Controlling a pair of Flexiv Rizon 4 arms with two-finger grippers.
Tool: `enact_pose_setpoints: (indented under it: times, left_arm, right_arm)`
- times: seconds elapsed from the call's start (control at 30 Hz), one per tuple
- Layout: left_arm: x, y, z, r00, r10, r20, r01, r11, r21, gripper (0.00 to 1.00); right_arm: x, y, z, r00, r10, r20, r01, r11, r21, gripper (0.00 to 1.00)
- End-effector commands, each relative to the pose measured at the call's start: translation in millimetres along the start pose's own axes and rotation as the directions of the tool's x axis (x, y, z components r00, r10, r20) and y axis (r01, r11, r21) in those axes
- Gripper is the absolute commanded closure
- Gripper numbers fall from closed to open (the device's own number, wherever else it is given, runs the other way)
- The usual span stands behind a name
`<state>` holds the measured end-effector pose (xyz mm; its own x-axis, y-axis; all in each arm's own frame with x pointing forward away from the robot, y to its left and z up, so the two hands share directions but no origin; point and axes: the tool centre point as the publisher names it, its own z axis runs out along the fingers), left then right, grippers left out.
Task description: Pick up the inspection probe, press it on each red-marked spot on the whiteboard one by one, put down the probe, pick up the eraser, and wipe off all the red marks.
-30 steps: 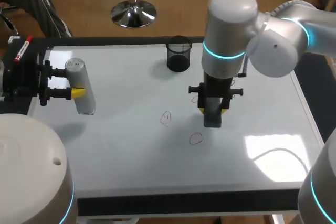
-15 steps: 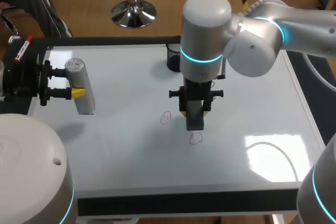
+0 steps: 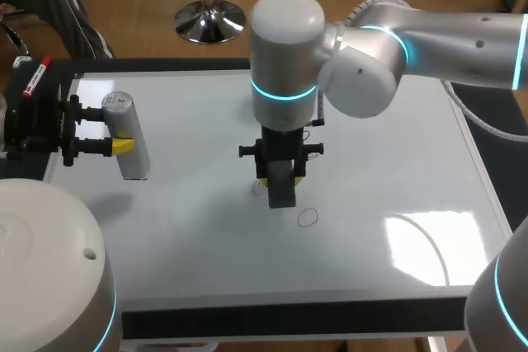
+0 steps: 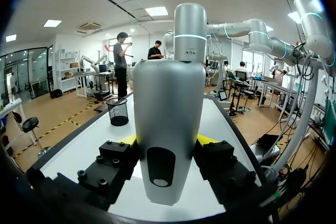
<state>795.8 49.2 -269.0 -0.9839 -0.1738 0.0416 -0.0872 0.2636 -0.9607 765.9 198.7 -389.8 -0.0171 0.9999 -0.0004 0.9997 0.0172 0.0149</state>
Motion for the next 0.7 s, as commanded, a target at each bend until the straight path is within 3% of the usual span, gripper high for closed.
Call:
enact_pose_setpoints:
  times: [0.03, 0.7]
  left_arm:
    - [0.5, -0.3, -1, 1.0, 0.002, 0.0, -0.002, 1.0, 0.003, 1.0]
    - [0.5, -0.3, -1, 1.0, 0.002, 0.0, -0.002, 1.0, 0.003, 1.0]
  right_arm:
    - [12, 2, 3, 1.0, -0.002, 0.014, 0.002, 1.0, 0.005, 1.0]
    - [52, 4, 17, 0.997, -0.033, -0.067, 0.037, 0.998, 0.047, 1.0]
